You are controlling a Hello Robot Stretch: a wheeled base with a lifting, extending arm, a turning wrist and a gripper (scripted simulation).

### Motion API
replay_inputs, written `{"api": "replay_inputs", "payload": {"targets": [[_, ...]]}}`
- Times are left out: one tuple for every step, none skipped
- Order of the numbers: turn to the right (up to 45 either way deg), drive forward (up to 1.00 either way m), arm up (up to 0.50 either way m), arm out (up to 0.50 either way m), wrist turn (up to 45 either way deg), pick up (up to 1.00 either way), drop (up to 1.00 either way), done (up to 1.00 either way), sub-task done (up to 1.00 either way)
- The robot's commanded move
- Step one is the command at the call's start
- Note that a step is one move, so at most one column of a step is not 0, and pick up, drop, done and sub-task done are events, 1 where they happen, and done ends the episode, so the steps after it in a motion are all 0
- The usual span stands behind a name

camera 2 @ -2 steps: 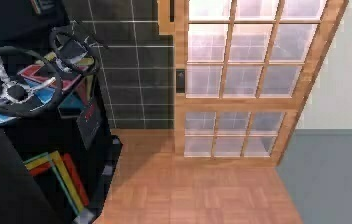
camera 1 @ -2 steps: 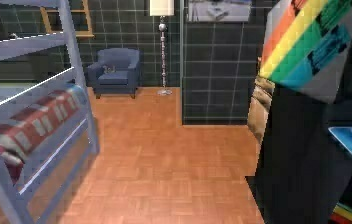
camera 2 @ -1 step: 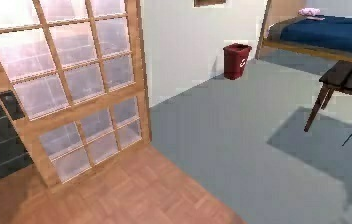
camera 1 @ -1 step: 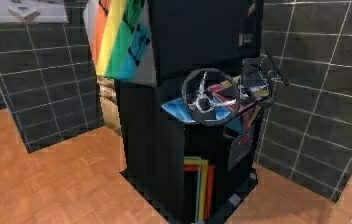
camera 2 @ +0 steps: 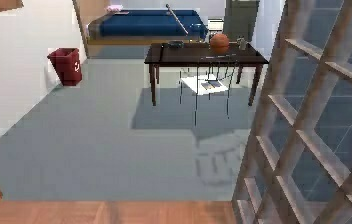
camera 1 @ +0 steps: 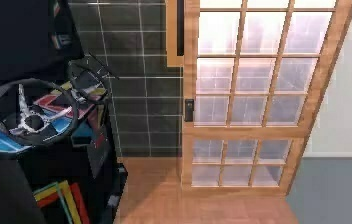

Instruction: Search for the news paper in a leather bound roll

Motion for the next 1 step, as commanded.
{"api": "replay_inputs", "payload": {"targets": [[45.0, 0.00, 0.00, 0.00, 0.0, 0.00, 0.00, 0.00, 0.00]]}}
